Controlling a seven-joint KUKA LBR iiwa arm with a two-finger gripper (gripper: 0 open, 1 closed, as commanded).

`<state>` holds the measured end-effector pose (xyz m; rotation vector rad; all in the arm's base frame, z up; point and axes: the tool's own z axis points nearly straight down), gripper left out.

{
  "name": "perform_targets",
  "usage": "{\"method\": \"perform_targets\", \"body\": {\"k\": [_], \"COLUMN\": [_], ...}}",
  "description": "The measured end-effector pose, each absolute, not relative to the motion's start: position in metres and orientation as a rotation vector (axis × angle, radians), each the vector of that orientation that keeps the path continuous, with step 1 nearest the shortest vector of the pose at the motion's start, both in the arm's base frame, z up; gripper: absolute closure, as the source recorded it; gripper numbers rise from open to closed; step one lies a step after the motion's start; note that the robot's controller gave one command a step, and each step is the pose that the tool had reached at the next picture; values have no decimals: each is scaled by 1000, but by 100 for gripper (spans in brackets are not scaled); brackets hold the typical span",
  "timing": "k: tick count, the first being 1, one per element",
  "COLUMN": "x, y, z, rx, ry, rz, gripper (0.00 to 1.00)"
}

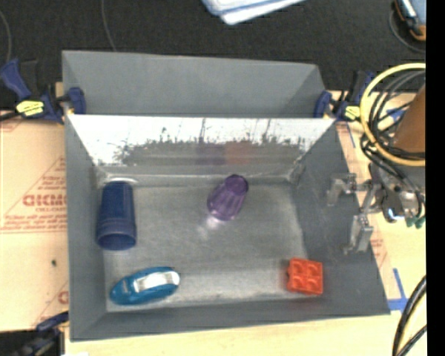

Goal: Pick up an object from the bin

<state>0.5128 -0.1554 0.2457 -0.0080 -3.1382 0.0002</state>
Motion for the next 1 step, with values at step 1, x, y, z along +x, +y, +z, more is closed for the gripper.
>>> {"method": "perform_targets", "body": {"k": [1], "x": [514], "y": [-154], "z": [250], "rx": [1], "ry": [-3146], "rz": [4], "gripper": [0]}}
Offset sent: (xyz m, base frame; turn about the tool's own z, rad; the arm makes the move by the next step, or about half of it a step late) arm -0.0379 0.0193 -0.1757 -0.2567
